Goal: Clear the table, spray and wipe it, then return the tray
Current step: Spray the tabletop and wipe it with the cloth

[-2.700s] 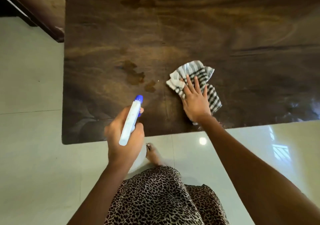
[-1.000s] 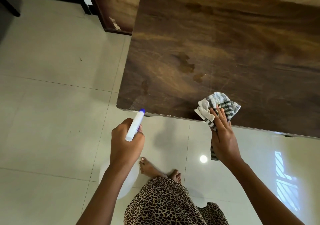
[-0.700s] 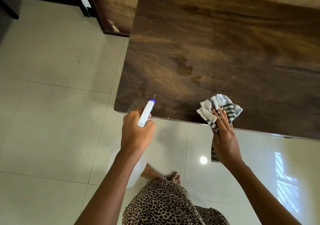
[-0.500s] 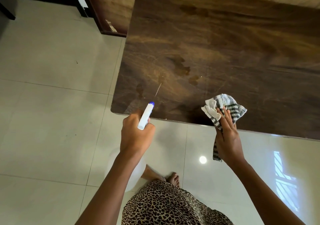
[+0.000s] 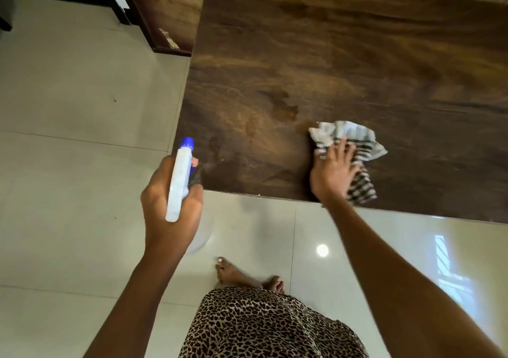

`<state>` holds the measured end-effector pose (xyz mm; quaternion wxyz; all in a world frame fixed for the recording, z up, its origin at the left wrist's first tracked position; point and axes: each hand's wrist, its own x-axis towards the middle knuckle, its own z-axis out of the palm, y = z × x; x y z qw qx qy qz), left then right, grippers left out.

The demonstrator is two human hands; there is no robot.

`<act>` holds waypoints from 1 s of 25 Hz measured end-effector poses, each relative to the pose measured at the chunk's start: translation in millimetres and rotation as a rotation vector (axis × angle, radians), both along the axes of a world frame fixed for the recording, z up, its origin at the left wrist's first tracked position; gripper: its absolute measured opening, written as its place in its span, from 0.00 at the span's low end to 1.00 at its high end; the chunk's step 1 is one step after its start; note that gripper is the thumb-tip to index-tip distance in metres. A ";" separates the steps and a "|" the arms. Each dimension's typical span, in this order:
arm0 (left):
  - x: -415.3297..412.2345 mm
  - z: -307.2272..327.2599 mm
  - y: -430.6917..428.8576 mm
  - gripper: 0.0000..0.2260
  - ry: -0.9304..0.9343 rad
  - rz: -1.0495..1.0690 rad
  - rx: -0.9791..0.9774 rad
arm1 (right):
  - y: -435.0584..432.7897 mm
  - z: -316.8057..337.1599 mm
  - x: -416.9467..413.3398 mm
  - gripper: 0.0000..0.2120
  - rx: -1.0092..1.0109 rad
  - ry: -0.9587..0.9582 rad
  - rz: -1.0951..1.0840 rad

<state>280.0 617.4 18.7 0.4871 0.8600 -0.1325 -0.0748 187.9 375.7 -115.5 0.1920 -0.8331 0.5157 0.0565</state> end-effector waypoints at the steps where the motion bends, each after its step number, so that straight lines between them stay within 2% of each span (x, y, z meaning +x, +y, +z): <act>1: 1.7 -0.4 0.2 0.13 0.002 0.016 -0.009 | 21.5 -1.1 12.7 0.25 -0.021 0.016 0.130; 4: 4.9 1.5 -0.5 0.18 0.017 0.014 -0.017 | 83.1 -4.9 12.3 0.27 -0.092 0.054 0.656; 5: 6.1 2.3 -0.2 0.20 0.024 0.016 -0.014 | 88.4 -6.5 -0.1 0.26 -0.107 0.059 0.784; 6: 6.8 2.9 0.5 0.19 0.033 0.018 -0.020 | 82.6 -8.3 -15.4 0.25 -0.124 0.051 0.823; 8: 9.7 3.7 3.5 0.17 0.039 0.024 -0.029 | 51.4 -10.2 -47.9 0.25 -0.144 0.079 0.673; 10: 15.0 1.6 8.0 0.19 0.049 0.047 -0.037 | 12.2 -3.9 -66.1 0.23 -0.040 0.173 0.359; 12: 19.5 -6.9 14.5 0.17 0.045 0.078 -0.029 | -18.1 4.1 -50.9 0.22 0.027 0.198 0.084; 14: 21.6 -12.8 20.8 0.14 0.017 0.101 0.017 | -22.8 8.9 -3.0 0.23 0.008 0.173 0.044; 16: 23.9 -15.9 28.1 0.15 -0.004 0.110 0.064 | -2.5 6.3 53.1 0.23 -0.007 0.151 0.210; 20: 31.7 -15.8 42.7 0.11 -0.029 0.114 0.101 | 87.4 1.0 114.2 0.26 -0.124 0.143 0.756; 23: 37.9 -15.7 51.1 0.12 -0.004 0.134 0.091 | 124.5 -3.9 79.0 0.30 -0.147 0.131 1.135; 25: 42.3 -15.1 57.6 0.15 0.018 0.167 0.105 | 108.6 -9.0 38.7 0.31 -0.194 0.058 1.151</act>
